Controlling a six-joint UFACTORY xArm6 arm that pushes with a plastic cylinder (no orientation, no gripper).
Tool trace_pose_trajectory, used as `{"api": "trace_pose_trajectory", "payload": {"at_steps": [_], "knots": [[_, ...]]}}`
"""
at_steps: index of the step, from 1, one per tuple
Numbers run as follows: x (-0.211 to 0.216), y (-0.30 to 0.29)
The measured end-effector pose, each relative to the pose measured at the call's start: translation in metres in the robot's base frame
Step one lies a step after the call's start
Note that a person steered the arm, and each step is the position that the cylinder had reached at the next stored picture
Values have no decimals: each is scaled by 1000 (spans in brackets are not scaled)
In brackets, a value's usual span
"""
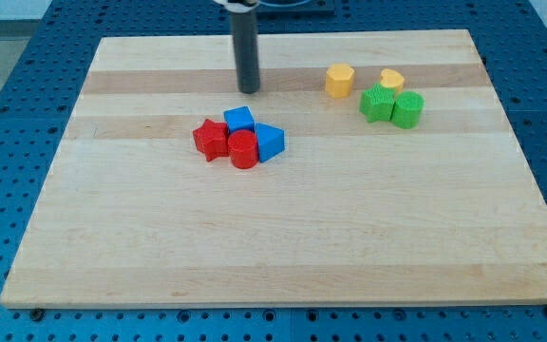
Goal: Move the red star below the red circle
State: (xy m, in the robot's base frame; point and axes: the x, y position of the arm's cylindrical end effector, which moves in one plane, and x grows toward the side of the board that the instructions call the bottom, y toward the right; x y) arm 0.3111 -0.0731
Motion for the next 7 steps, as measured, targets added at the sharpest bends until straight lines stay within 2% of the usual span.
{"api": "trace_pose_trajectory", "payload": {"at_steps": [1, 2, 4, 5, 6, 7], "knots": [[42, -33], [117, -37], [134, -50], [182, -51], [208, -51], [211, -42]]}}
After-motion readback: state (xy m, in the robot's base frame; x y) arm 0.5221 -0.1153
